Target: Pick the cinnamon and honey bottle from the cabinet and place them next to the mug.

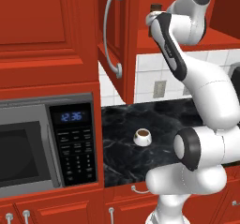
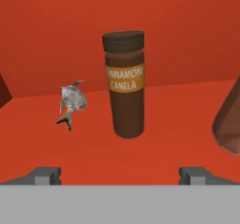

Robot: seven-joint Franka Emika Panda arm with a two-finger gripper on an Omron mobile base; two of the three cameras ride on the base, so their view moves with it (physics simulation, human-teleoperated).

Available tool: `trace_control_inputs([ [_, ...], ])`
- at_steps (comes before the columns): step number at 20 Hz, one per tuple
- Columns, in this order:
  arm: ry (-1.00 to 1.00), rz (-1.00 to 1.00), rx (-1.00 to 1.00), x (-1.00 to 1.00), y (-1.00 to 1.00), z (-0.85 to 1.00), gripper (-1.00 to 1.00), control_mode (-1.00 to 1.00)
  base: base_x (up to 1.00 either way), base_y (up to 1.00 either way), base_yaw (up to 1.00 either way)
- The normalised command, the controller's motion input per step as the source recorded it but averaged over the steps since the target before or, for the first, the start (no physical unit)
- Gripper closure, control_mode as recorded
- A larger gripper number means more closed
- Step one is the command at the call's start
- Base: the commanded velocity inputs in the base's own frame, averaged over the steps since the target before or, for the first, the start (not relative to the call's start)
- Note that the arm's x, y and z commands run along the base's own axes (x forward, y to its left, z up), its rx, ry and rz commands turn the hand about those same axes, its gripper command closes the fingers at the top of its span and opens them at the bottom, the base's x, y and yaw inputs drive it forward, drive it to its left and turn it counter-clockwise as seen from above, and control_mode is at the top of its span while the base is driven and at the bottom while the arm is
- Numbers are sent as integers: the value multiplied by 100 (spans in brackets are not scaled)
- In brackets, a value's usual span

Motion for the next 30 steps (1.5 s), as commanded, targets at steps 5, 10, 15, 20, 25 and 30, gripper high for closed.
trace_control_inputs([
  [5, -6, 0, 0, 7, 0, 8, -100, -100, 0, 0, 0],
  [10, 0, 0, 0, 19, 0, 0, -100, -100, 0, 0, 0],
  [15, 1, 0, 0, 7, 0, 0, -100, -100, 0, 0, 0],
  [20, 0, 0, 0, 1, -2, 0, -100, -100, 0, 0, 0],
  [25, 0, 0, 0, 2, -2, 0, -100, -100, 0, 0, 0],
  [30, 0, 0, 0, 11, -5, 0, -100, -100, 0, 0, 0],
])
